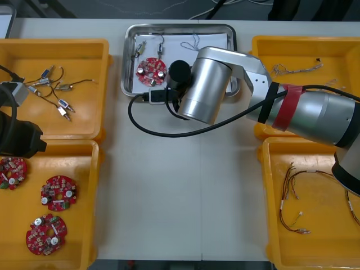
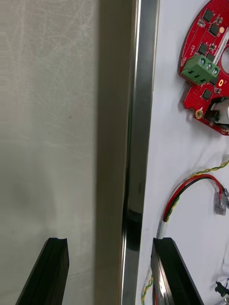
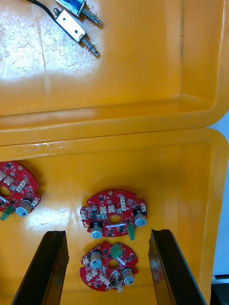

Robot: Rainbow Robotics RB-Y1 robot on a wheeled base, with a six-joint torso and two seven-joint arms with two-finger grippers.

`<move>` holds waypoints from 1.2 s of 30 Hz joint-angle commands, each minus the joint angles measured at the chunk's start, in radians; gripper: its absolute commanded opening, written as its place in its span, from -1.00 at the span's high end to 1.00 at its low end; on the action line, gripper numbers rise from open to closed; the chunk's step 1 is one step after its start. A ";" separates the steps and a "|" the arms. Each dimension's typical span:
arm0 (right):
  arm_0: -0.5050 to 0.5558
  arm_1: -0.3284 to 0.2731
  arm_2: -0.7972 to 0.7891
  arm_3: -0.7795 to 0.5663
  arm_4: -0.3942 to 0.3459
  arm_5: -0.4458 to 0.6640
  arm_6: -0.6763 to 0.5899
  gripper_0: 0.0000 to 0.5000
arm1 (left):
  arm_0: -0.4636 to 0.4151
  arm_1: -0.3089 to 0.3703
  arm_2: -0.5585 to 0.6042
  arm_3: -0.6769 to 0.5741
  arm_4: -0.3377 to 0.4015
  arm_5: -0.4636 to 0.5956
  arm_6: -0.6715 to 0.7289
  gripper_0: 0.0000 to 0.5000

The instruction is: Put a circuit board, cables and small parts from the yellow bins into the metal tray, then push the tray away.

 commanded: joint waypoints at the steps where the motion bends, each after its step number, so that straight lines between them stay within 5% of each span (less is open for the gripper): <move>1: -0.037 0.020 -0.062 -0.077 -0.007 0.057 0.029 -1.00 | 0.020 0.041 0.028 -0.029 0.004 0.007 -0.059 -1.00; 19: 0.082 -0.054 -0.231 -0.378 -0.007 0.315 0.007 -1.00 | 0.020 0.041 0.028 -0.029 0.004 0.007 -0.059 -1.00; 23: 0.090 -0.086 -0.288 -0.415 -0.064 0.410 -0.016 -1.00 | 0.020 0.041 0.028 -0.029 0.004 0.007 -0.059 -1.00; 27: 0.110 -0.127 -0.367 -0.461 -0.142 0.486 -0.100 -1.00 | 0.020 0.041 0.028 -0.029 0.004 0.007 -0.059 -1.00; 36: 0.188 -0.245 -0.496 -0.603 -0.187 0.605 -0.298 -1.00 | 0.020 0.041 0.028 -0.029 0.004 0.007 -0.059 -1.00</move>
